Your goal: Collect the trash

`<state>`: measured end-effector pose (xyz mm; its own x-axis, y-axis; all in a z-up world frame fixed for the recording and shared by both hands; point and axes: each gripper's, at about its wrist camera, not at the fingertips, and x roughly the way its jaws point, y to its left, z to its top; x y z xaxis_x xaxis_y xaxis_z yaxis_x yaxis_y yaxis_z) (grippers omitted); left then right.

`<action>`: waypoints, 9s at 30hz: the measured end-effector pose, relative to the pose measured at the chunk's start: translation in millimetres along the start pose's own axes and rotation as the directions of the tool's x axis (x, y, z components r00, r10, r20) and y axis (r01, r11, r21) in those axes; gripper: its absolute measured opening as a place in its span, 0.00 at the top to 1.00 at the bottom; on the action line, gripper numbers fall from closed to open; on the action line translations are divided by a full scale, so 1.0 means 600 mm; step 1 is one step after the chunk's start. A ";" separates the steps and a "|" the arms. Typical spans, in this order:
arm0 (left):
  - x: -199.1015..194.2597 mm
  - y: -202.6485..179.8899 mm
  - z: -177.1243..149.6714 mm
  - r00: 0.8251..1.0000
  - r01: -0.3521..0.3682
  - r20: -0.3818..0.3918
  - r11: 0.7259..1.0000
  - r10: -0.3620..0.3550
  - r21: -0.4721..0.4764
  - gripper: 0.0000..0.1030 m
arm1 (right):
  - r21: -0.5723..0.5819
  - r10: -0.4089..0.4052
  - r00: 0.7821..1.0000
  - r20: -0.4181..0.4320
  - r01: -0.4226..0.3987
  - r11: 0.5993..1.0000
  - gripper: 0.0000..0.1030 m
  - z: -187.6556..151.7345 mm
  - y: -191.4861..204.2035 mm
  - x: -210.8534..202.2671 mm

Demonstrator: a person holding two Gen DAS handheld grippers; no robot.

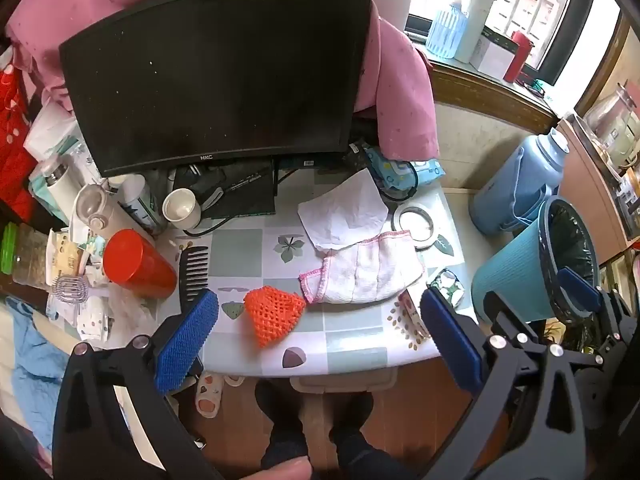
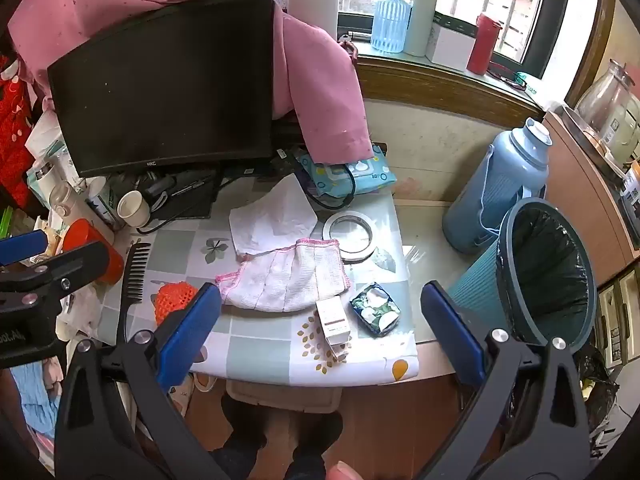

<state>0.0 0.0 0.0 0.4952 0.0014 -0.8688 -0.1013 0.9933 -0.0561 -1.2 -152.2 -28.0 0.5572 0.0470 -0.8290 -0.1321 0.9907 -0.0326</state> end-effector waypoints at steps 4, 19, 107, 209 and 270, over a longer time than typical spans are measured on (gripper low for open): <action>0.000 0.000 0.000 1.000 0.003 -0.002 1.000 -0.003 0.000 0.05 | -0.008 0.001 1.000 0.004 0.000 1.000 0.04 0.004 0.005 -0.003; 0.000 0.000 0.000 1.000 0.001 -0.003 1.000 -0.001 0.000 0.05 | -0.007 -0.005 1.000 0.014 0.005 1.000 0.04 0.002 0.001 -0.006; 0.021 0.004 -0.008 1.000 0.011 -0.018 1.000 -0.012 -0.015 0.05 | -0.014 0.042 0.999 0.019 -0.042 0.999 0.04 0.011 0.004 -0.001; 0.466 0.150 -0.063 0.901 -0.009 -0.420 0.962 -0.110 -0.272 0.66 | -0.263 0.145 0.906 -0.397 -0.264 0.928 0.81 -0.035 0.128 0.467; 0.143 0.062 0.127 0.962 0.272 -0.075 0.935 -0.261 0.226 0.64 | 0.123 0.034 0.999 0.028 -0.037 0.992 0.81 0.041 0.090 0.047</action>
<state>104.3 45.8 -39.1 0.4379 -0.2670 -0.8585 0.2350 0.9557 -0.1774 27.6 -94.4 -39.3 0.5749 0.0844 -0.8139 -0.0513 0.9964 0.0671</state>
